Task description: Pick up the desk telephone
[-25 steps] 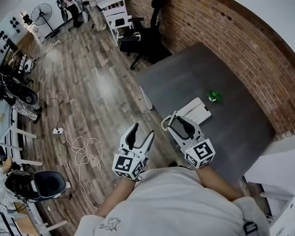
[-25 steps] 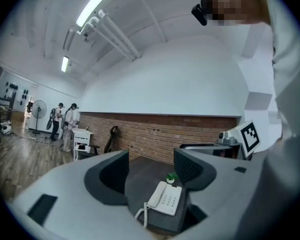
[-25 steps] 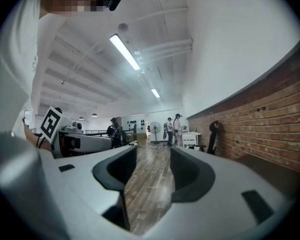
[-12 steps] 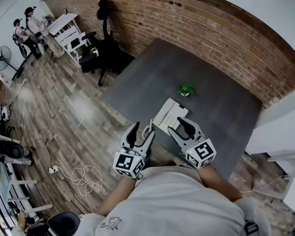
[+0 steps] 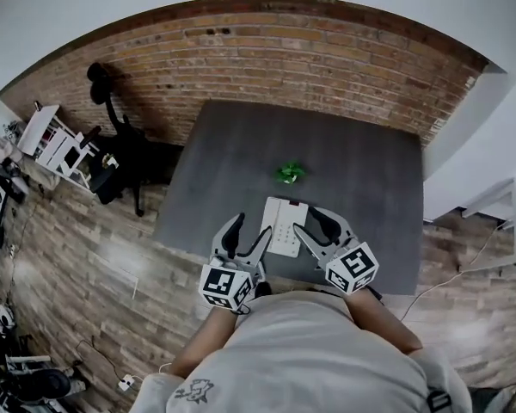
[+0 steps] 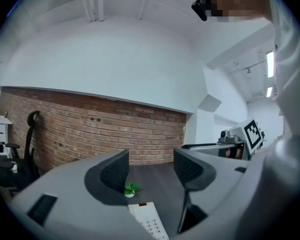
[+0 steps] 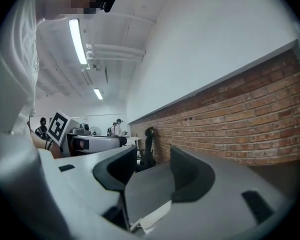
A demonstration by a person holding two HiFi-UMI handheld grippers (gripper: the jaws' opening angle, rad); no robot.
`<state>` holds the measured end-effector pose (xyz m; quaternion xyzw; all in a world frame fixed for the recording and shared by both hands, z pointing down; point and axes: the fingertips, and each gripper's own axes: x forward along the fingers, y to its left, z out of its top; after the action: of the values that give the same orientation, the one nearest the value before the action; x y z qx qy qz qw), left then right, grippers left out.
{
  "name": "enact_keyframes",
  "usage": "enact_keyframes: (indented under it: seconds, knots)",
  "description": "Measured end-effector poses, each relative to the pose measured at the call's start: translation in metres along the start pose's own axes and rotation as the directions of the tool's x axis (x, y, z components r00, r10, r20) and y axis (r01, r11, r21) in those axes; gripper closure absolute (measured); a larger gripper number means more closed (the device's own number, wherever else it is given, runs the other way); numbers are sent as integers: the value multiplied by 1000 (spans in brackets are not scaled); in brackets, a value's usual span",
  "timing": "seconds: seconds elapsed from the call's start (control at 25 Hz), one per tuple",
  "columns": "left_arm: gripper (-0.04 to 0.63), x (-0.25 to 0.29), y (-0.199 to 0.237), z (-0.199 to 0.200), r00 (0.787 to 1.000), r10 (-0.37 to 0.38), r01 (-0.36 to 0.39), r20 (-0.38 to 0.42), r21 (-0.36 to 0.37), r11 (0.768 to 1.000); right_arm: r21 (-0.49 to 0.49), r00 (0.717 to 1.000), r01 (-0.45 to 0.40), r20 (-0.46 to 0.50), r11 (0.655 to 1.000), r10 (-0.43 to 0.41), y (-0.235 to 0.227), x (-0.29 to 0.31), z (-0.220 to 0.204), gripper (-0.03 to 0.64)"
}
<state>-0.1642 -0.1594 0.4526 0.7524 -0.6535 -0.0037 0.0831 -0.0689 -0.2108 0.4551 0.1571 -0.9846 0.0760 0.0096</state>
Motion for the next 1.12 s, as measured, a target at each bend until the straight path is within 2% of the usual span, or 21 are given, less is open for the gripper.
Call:
enact_keyframes:
  seconds: [0.28,0.6,0.84,1.12]
  knots:
    - [305,13,37,-8,985,-159,159,-65,-8,987,12,983,185,-1,983,-185,8,17,-9,420]
    - [305,18,56,-28,944,-307,302,-123,-55,952,38,944,329,-50,944,-327,13,18,-32,419]
    - [305,20,50,-58,900,-385,366,-204,-124,922,88,921,381,-123,920,-370,7,5,-58,419]
    - [301,38,55,-103,853,-428,380,-299,-208,902,147,911,378,-237,914,-338,-16,7,-115,419]
